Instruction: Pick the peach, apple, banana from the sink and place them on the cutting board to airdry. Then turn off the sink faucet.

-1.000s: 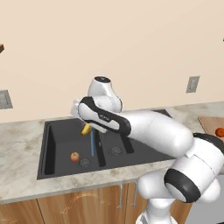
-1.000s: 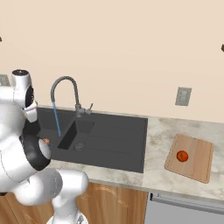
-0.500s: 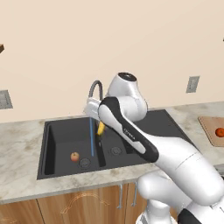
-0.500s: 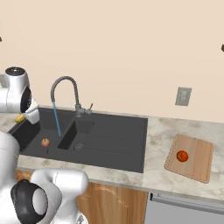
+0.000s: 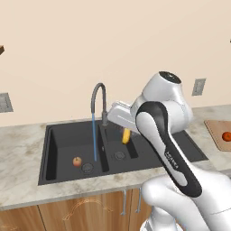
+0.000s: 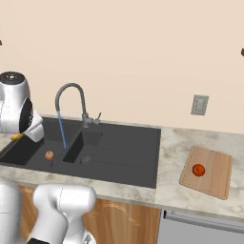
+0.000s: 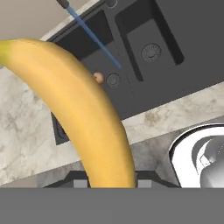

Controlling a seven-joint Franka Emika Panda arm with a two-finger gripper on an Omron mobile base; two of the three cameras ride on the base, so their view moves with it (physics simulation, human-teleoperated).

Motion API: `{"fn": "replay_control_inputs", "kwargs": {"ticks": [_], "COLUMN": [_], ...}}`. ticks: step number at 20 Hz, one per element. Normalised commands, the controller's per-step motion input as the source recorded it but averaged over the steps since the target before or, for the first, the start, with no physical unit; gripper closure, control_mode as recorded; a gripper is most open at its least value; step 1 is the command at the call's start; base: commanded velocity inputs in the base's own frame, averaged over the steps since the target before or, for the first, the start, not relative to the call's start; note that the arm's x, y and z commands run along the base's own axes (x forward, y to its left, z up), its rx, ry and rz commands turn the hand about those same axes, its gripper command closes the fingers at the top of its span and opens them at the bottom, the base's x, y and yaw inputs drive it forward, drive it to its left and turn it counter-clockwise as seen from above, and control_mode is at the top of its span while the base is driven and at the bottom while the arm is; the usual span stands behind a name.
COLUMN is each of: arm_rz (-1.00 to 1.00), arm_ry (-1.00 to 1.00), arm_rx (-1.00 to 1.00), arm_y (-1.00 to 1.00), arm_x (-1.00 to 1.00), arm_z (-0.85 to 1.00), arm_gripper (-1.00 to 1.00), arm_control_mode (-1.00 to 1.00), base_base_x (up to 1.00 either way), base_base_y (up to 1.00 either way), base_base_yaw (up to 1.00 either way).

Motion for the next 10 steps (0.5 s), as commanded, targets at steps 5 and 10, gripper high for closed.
{"fn": "replay_control_inputs", "kwargs": {"ticks": [5, 10], "arm_rz": [0.02, 0.00], "arm_ry": [-0.05, -0.01], "arm_rx": [-0.05, -0.06], "arm_y": [-0.72, -0.78], "arm_x": [-0.71, -0.53], "arm_z": [0.39, 0.25], "arm_gripper": [1.00, 1.00], "arm_control_mode": [-1.00, -1.00], "base_base_x": [0.00, 0.00], "base_base_y": [0.00, 0.00], "base_base_yaw": [0.00, 0.00]}}
